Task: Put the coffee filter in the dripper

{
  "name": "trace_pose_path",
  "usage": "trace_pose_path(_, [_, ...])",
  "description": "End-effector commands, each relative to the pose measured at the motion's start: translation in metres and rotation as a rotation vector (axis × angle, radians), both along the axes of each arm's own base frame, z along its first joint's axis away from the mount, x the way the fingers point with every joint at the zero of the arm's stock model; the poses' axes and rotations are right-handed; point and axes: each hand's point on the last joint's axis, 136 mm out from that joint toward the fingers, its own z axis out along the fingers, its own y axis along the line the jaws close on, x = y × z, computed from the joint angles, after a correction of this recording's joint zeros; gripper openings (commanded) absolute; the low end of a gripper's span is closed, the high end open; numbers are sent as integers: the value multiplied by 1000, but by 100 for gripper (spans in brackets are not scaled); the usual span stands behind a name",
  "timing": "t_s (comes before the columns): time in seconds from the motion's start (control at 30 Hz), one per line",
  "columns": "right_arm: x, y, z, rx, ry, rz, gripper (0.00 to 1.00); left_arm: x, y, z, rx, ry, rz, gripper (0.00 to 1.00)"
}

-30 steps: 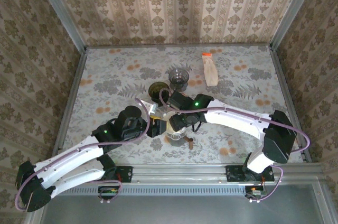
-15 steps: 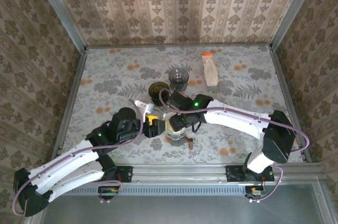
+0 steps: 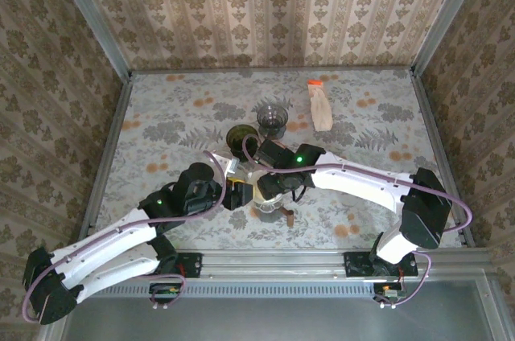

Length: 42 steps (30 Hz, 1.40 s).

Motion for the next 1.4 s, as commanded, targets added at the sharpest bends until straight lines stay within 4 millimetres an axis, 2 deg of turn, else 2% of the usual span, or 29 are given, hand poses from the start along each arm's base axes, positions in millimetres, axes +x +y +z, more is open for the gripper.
trace_pose_path(0.0, [3,-6,15,14,-64,-16,71,1,3,-3,10,12,9,49])
trace_pose_path(0.17, [1,-21,31,19,-105,-40,71,1,3,-3,8,11,12,49])
trace_pose_path(0.43, [-11,-44,33,38,-117,-88,70,1,3,-4,6,14,15,49])
trace_pose_path(0.6, [-10,-42,32,42,-118,-87,70,2,4,-4,8,12,17,49])
trace_pose_path(0.9, [2,-32,67,114,-207,-74,72,2,4,-5,11,12,22,51])
trace_pose_path(1.03, [2,-31,76,146,-223,-75,73,2,4,-4,5,11,23,54])
trace_pose_path(1.37, [2,-38,99,217,-295,-92,74,4,2,23,-57,-49,18,66])
